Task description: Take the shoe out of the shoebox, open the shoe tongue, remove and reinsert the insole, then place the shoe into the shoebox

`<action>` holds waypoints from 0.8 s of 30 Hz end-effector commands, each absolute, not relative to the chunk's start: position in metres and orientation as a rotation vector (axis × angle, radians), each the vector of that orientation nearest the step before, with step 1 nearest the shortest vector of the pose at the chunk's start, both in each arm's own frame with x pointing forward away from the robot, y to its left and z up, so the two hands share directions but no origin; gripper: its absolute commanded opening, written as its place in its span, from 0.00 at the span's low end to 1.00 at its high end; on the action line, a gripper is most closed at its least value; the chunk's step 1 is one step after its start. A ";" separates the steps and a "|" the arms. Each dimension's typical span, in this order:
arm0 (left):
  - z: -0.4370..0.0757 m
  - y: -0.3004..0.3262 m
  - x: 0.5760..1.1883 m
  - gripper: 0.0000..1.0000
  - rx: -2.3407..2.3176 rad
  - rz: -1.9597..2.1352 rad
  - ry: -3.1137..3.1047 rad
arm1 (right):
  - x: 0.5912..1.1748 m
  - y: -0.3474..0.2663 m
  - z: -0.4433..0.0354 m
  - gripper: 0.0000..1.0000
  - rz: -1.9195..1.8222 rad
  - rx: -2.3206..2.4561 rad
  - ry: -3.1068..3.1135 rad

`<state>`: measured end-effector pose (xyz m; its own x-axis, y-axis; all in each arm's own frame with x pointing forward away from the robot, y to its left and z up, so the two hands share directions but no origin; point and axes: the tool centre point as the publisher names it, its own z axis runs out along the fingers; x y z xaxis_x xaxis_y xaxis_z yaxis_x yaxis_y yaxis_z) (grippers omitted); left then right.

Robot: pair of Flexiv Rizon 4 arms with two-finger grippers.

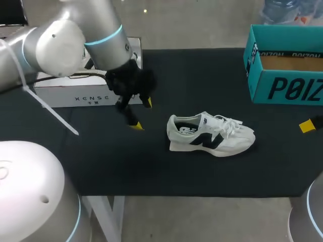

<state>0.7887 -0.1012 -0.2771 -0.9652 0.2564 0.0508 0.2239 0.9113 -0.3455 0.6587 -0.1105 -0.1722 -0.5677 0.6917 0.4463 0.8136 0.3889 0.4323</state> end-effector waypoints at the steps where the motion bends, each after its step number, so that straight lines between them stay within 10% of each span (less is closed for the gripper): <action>1: -0.300 -0.112 0.786 1.00 -0.338 0.666 -2.972 | 0.658 -0.111 -0.173 1.00 -0.930 -1.347 -2.451; 24: -0.334 -0.109 0.802 1.00 -0.559 1.159 -2.826 | 0.658 -0.111 -0.173 1.00 -0.930 -1.347 -2.451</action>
